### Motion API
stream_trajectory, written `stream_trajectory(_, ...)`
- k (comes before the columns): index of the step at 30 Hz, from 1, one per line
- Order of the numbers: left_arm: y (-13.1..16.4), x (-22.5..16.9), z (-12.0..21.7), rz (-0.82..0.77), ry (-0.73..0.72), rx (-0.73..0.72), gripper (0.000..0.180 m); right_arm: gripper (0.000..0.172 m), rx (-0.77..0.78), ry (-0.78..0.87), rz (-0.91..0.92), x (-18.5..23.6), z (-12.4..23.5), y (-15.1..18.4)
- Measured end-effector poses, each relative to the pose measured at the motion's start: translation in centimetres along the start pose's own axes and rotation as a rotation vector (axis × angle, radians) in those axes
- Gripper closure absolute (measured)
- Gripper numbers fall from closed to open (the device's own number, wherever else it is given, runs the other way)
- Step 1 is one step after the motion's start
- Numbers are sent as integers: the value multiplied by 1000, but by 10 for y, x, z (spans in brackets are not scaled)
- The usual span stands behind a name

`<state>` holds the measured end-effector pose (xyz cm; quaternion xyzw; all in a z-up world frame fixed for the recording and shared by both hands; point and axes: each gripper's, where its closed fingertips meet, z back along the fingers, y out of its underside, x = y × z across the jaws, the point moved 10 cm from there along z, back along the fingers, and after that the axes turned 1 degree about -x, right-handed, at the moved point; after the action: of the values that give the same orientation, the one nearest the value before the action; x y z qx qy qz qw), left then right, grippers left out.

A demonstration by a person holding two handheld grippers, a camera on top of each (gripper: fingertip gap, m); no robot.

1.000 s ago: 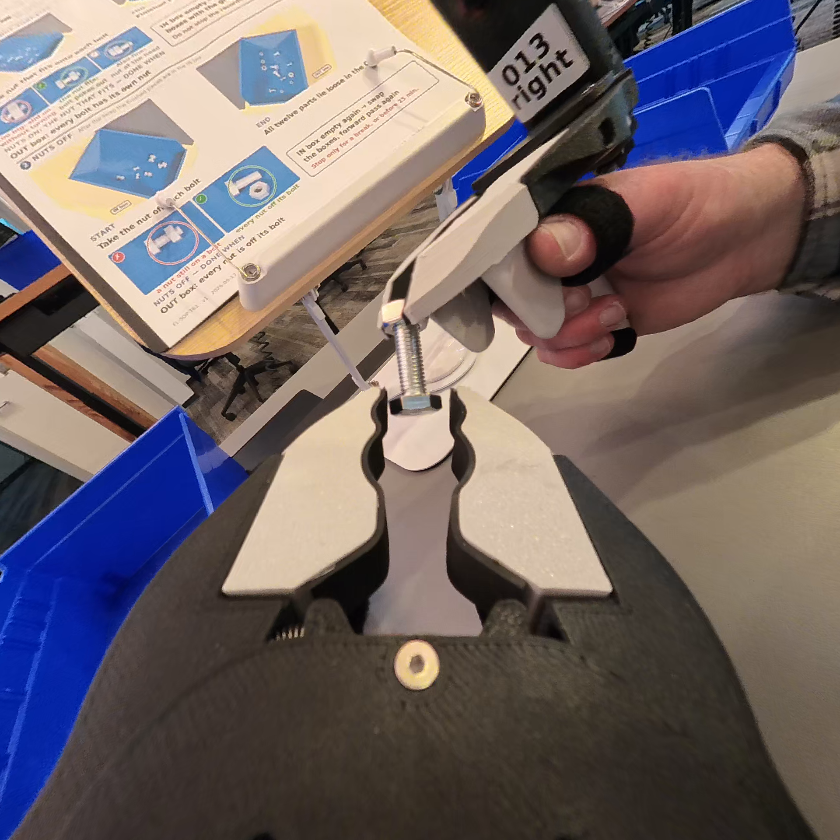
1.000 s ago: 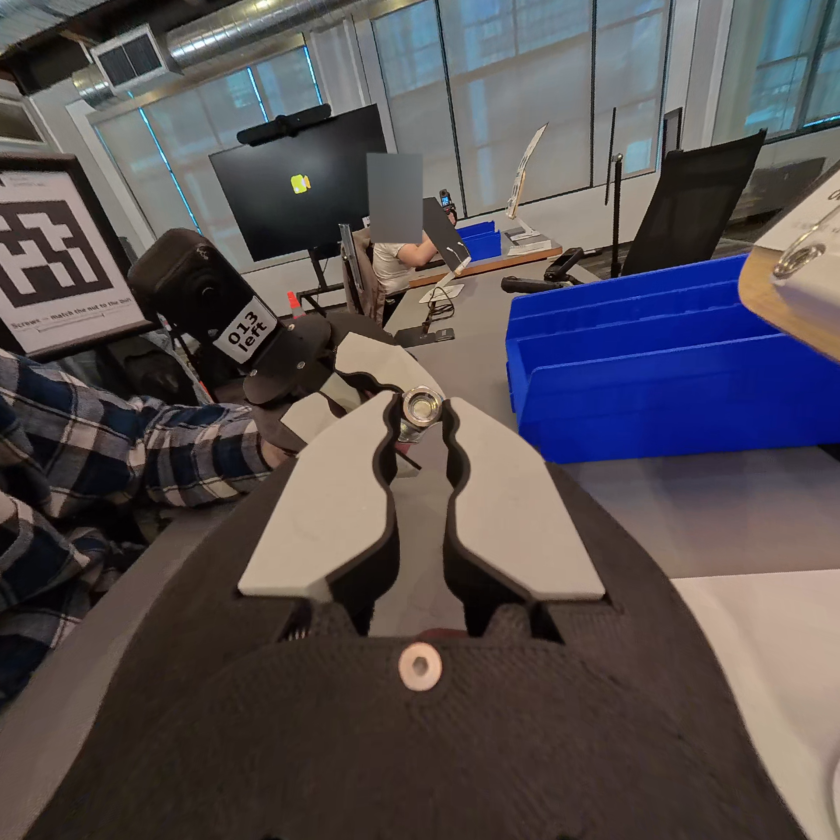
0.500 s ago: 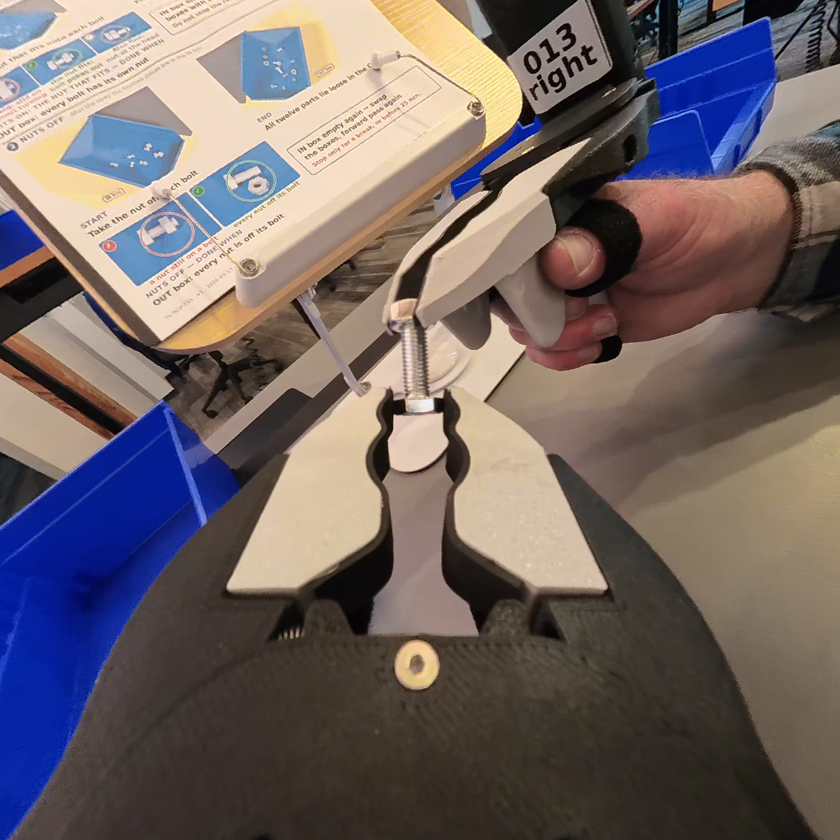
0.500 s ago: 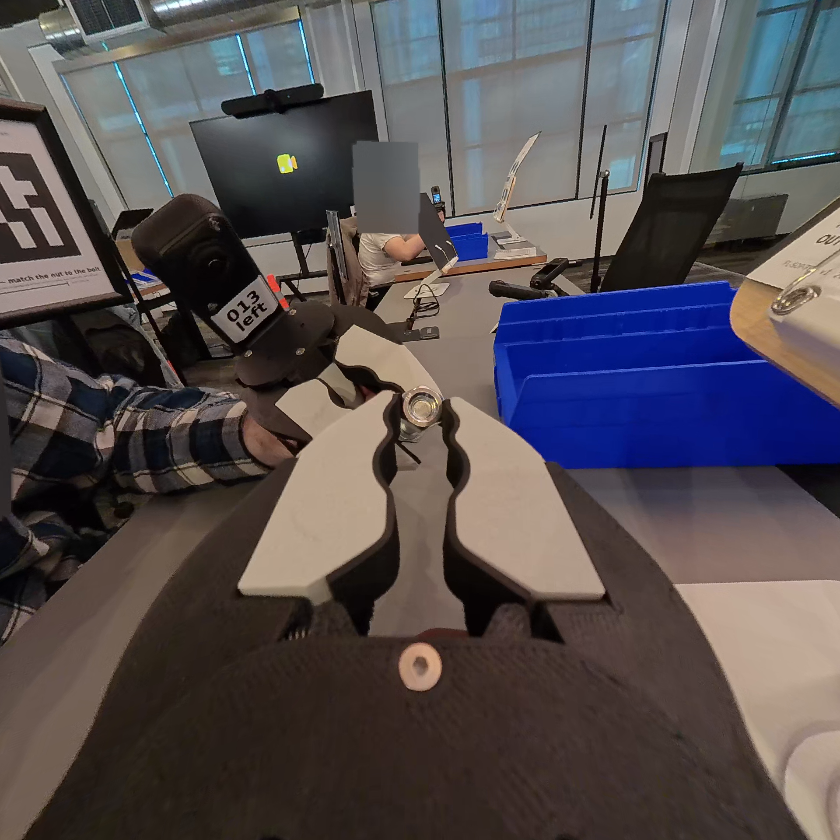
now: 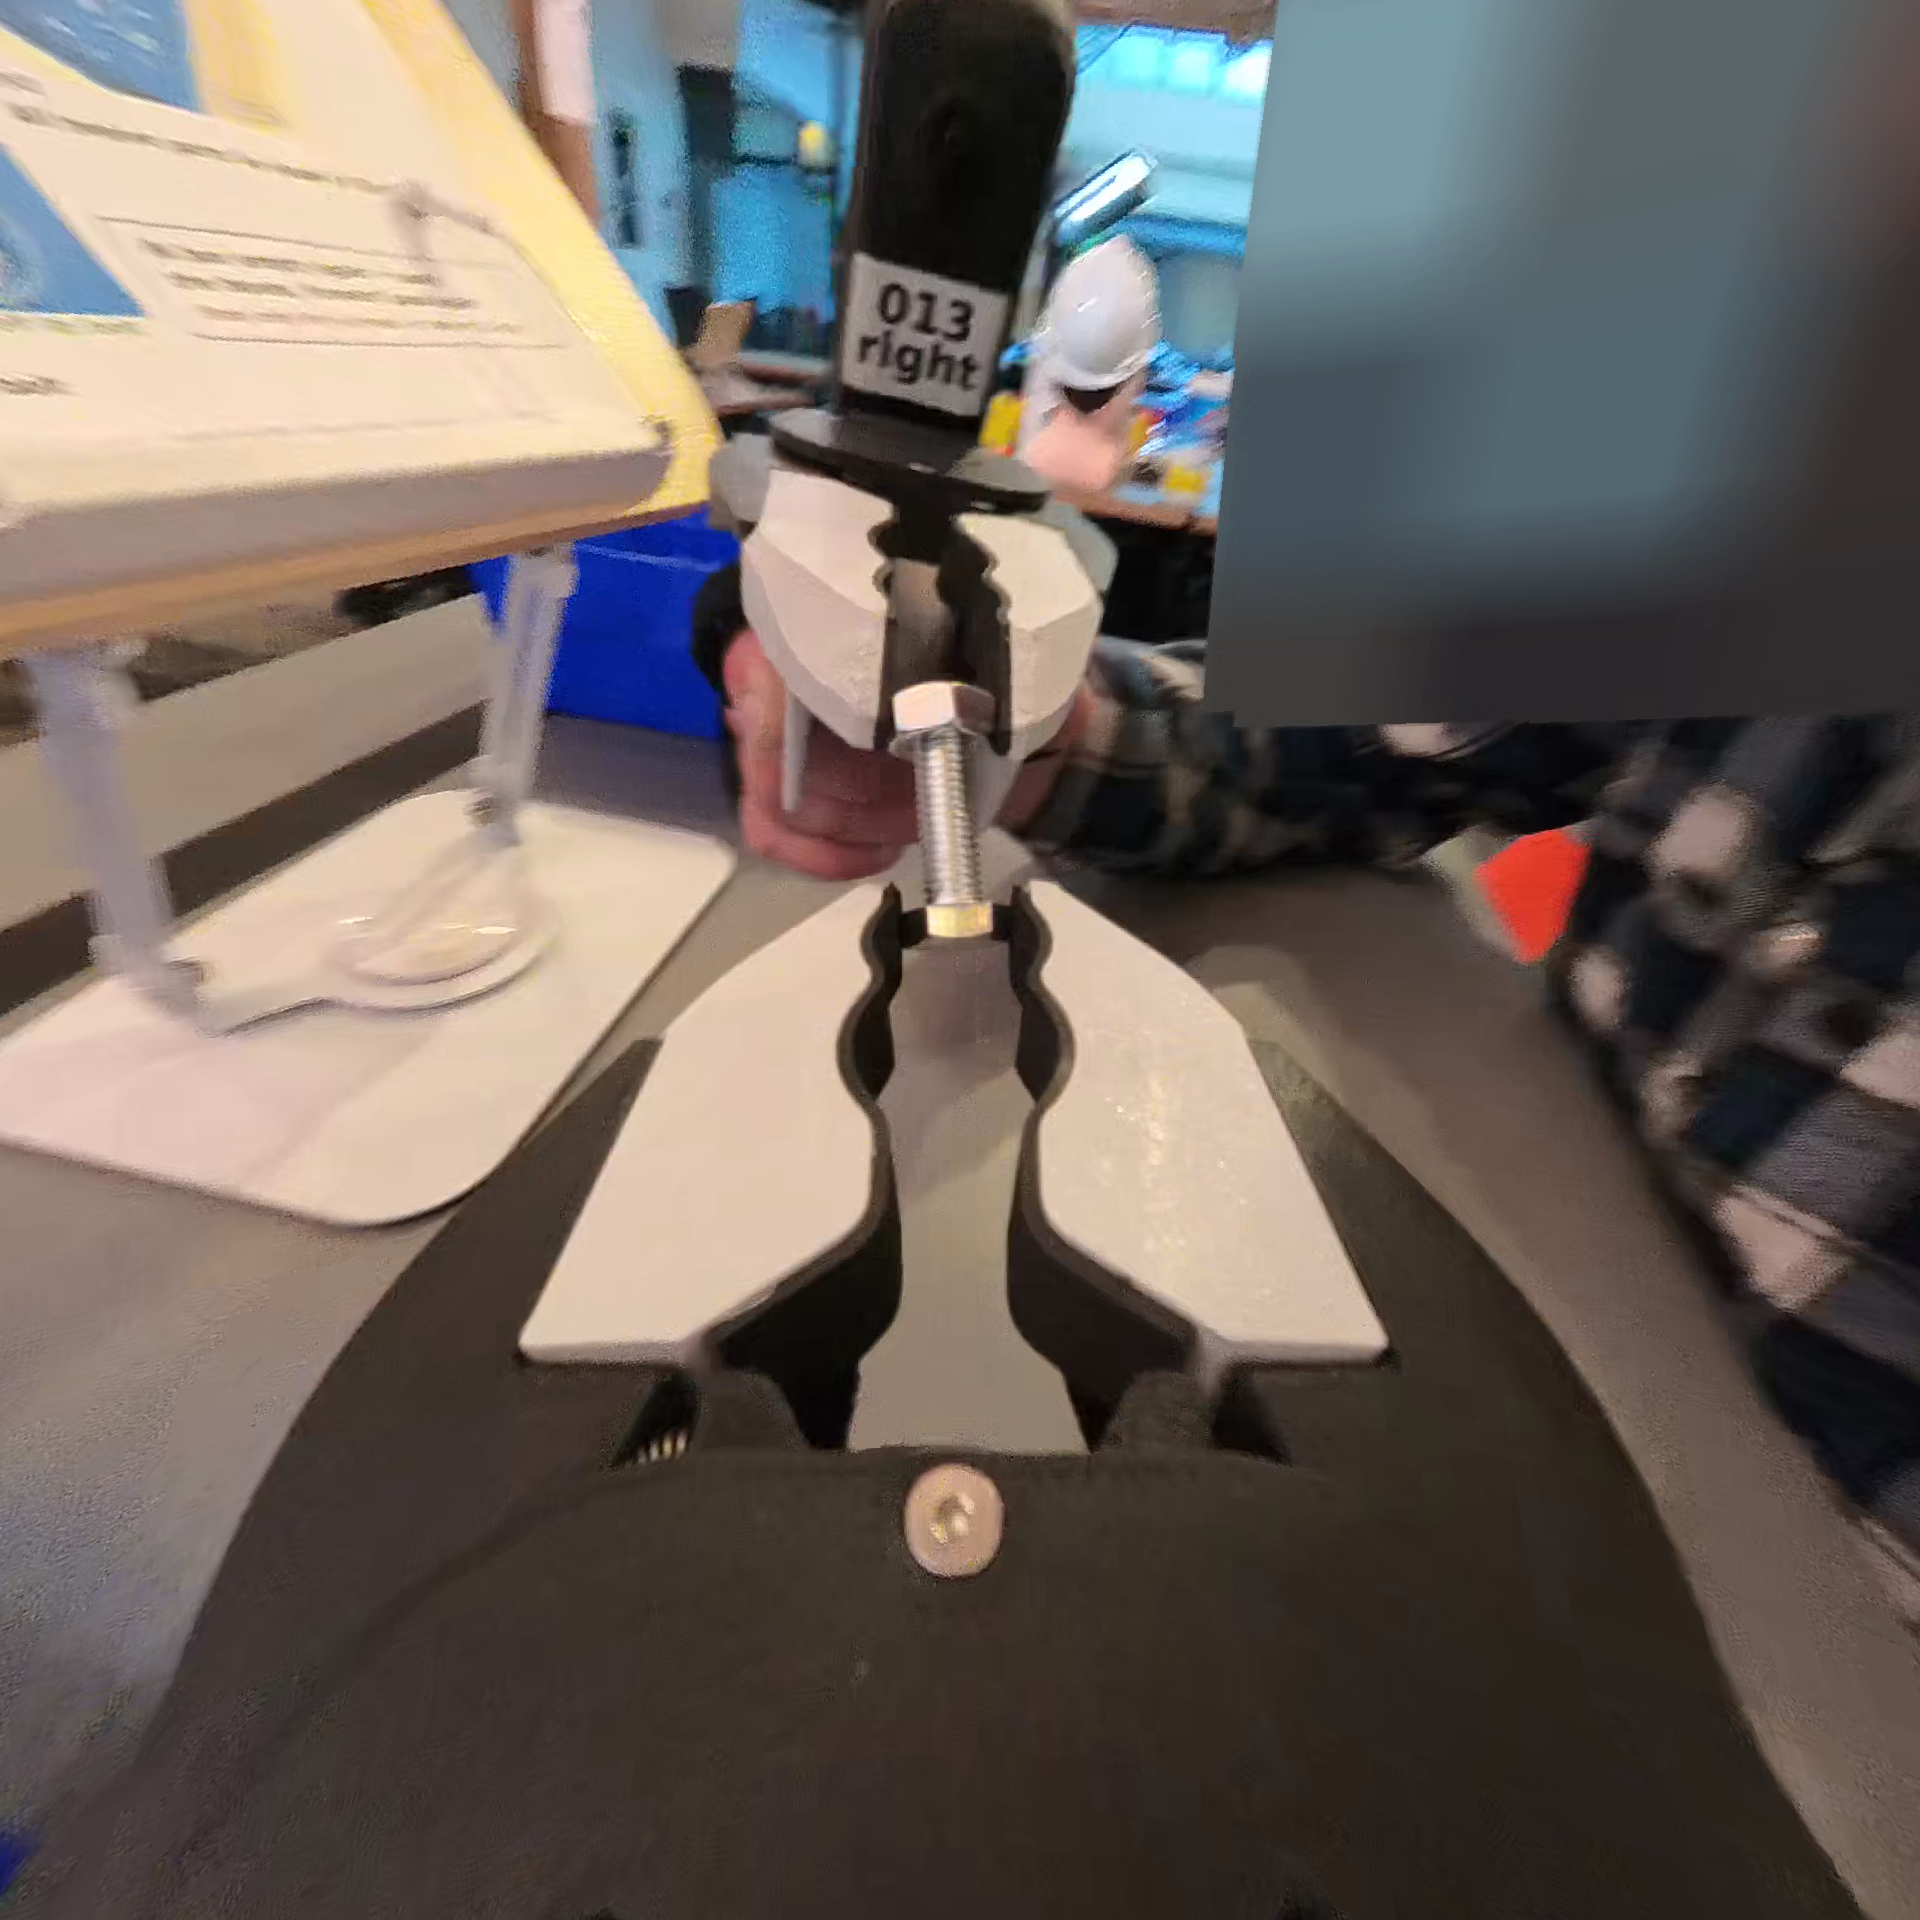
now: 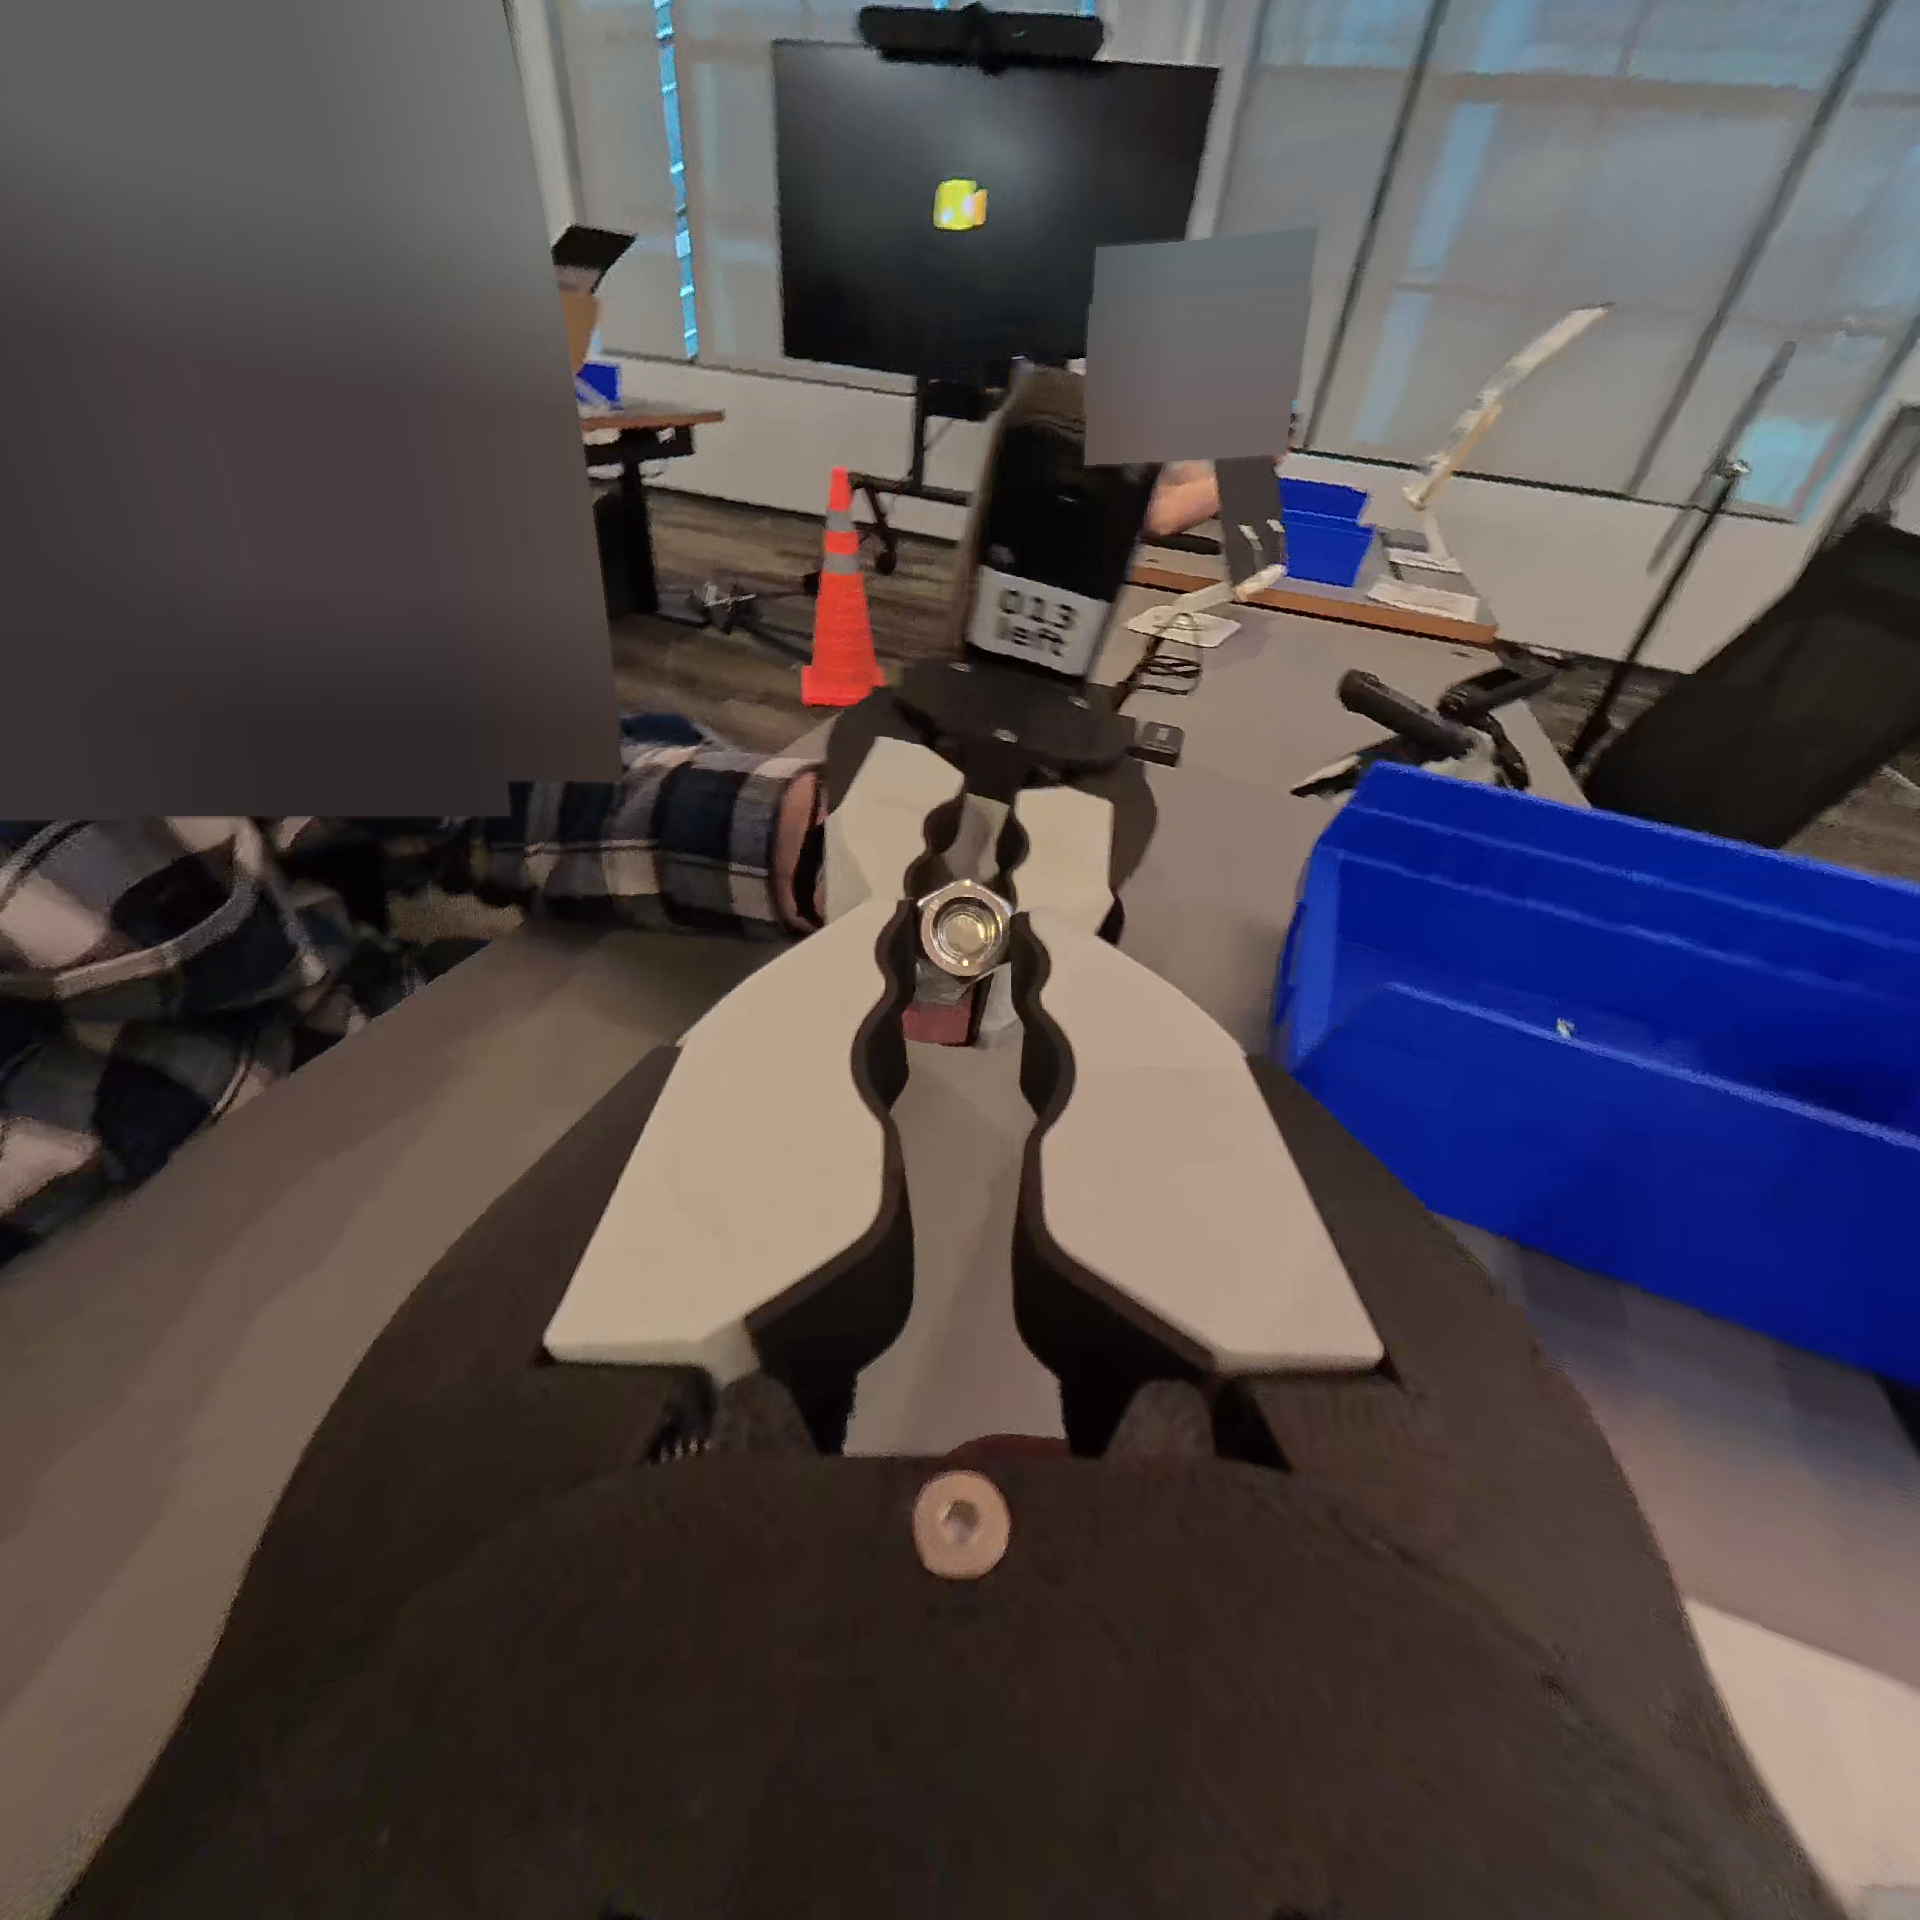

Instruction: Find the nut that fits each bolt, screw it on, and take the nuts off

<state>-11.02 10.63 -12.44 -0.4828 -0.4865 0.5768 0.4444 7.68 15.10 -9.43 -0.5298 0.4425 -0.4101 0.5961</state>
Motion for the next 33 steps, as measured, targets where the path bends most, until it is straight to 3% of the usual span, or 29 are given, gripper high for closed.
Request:
stream_trajectory(8, 1, -13, -13, 197, 397, -140, 161, 154, 64, -180, 246, 24, -2, -32)
stream_trajectory(13, 7, -18, -26, 258, 521, -154, 161, 154, 107, -247, 294, 33, -2, -39)
stream_trajectory(24, 9, -16, -20, 230, 500, -163, 161, 154, 111, -228, 274, 32, -5, -37)
stream_trajectory(33, 8, -6, -11, 217, 360, -206, 159, 154, 85, -121, 181, 16, -6, -30)
